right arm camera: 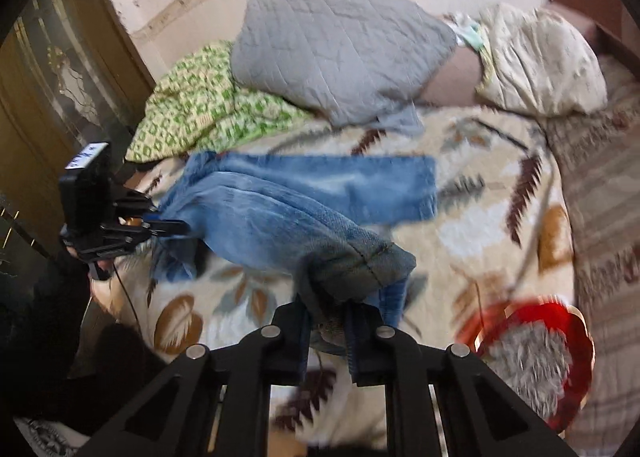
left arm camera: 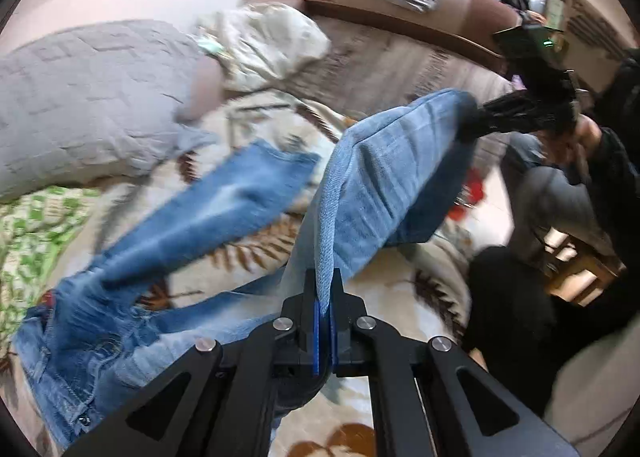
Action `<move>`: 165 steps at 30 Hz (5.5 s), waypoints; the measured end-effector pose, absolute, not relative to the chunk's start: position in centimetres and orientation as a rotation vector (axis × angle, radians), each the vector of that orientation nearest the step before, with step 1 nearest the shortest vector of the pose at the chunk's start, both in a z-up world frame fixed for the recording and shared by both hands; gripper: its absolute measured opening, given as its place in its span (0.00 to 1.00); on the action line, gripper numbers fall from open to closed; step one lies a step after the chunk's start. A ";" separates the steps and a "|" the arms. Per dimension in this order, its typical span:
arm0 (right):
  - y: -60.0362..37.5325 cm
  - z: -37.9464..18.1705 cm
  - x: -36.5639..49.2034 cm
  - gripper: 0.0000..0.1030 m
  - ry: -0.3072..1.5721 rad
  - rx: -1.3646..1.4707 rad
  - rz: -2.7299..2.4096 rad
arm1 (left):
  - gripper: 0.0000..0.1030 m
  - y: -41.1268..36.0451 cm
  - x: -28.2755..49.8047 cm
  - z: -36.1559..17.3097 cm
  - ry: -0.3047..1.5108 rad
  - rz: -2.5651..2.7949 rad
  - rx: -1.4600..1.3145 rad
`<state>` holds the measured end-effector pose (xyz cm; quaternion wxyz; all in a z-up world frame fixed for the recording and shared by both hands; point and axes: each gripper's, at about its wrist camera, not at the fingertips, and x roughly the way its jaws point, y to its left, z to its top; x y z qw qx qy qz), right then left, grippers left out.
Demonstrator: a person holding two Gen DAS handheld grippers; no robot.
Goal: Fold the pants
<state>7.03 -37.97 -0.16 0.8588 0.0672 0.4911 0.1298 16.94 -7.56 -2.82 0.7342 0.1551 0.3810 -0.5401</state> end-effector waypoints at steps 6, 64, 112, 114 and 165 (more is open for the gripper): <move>-40.7 -7.8 11.0 0.14 1.193 0.146 0.137 | 0.03 -12.0 18.8 -6.2 0.977 -1.151 0.370; -43.4 -2.6 5.4 0.88 0.809 0.173 0.049 | 0.03 -14.2 9.9 -14.9 0.828 -0.822 0.652; 3.5 -15.8 6.9 0.89 0.685 -0.576 0.622 | 1.00 14.9 36.3 -12.3 1.138 -0.383 -0.277; 4.2 -16.5 7.6 0.89 0.667 -0.601 0.581 | 1.00 15.0 37.4 -13.4 1.146 -0.384 -0.306; -0.5 -9.4 6.0 0.79 0.705 -0.242 0.541 | 0.97 17.7 32.9 -4.9 1.033 -0.221 0.037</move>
